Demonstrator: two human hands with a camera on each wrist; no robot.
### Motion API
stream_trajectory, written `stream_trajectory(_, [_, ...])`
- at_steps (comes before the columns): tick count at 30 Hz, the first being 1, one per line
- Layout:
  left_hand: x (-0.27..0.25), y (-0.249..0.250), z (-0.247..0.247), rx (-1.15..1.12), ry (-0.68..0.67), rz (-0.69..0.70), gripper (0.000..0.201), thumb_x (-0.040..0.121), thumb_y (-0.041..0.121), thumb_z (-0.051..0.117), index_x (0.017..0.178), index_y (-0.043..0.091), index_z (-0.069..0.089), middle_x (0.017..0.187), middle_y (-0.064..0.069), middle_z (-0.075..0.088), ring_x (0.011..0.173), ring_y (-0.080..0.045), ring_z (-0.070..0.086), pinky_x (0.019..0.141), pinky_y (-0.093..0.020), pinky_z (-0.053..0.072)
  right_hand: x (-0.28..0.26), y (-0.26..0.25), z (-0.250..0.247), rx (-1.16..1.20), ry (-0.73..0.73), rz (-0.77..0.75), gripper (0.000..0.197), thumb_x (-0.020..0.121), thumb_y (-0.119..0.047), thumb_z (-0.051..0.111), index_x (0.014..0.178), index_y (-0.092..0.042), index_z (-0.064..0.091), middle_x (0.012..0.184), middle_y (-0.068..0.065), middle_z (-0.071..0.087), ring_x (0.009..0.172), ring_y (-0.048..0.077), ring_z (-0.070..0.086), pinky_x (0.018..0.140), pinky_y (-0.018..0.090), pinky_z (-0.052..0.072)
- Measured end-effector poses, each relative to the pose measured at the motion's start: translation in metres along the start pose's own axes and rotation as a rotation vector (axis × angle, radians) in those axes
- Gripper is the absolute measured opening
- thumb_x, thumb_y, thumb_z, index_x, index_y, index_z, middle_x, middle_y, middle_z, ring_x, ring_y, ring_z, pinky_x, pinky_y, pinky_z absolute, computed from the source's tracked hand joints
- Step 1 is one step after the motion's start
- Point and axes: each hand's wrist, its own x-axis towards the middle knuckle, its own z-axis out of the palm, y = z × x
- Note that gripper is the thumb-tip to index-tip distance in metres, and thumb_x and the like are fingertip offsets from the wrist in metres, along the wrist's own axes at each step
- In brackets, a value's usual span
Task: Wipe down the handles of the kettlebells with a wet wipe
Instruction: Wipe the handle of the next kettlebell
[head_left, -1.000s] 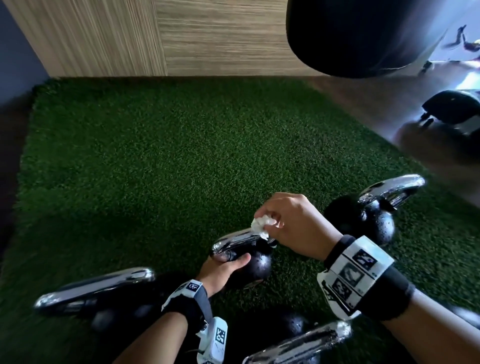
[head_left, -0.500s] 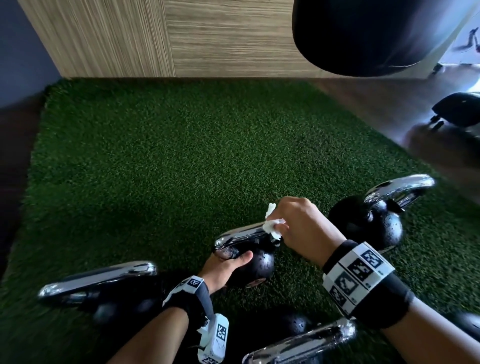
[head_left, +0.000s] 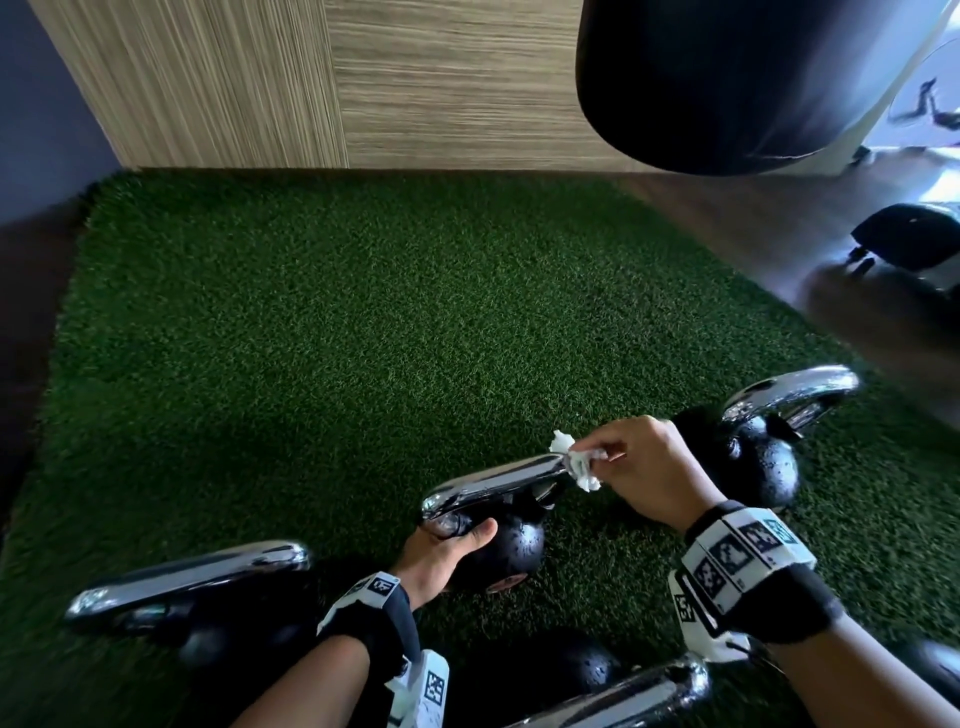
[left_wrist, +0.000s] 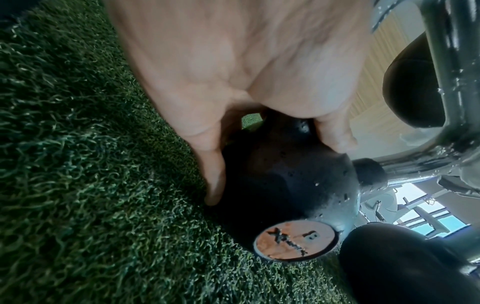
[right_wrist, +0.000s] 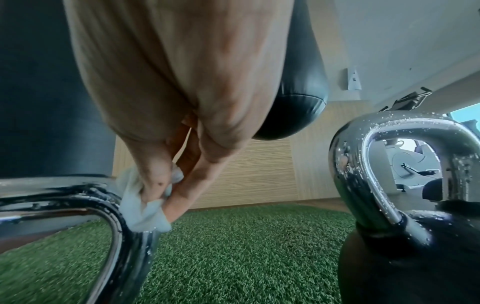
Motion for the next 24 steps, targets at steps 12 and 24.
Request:
stream_trajectory(12, [0.002,0.009,0.001,0.061,0.006,-0.215,0.077,0.037,0.078,0.083,0.101,0.036,0.07,0.108,0.01,0.072,0.1,-0.016,0.069,0.081,-0.04,0.062,0.013,0.021,0.016,0.283,-0.247,0.266,0.032,0.073,0.008,0.083,0.081,-0.022,0.078,0.074,-0.003,0.078,0.071,0.01,0.075,0.067,0.022,0.06])
stream_trajectory(24, [-0.046,0.069,-0.036,0.616,-0.345,-0.325,0.042,0.098,0.04,0.064,0.126,0.009,0.061,0.104,-0.013,0.073,0.074,-0.02,0.076,0.064,-0.029,0.063,-0.008,0.008,-0.016,0.236,-0.334,0.32,0.031,0.074,0.009,0.076,0.087,-0.019,0.072,0.071,0.005,0.076,0.064,0.017,0.072,0.065,0.034,0.061])
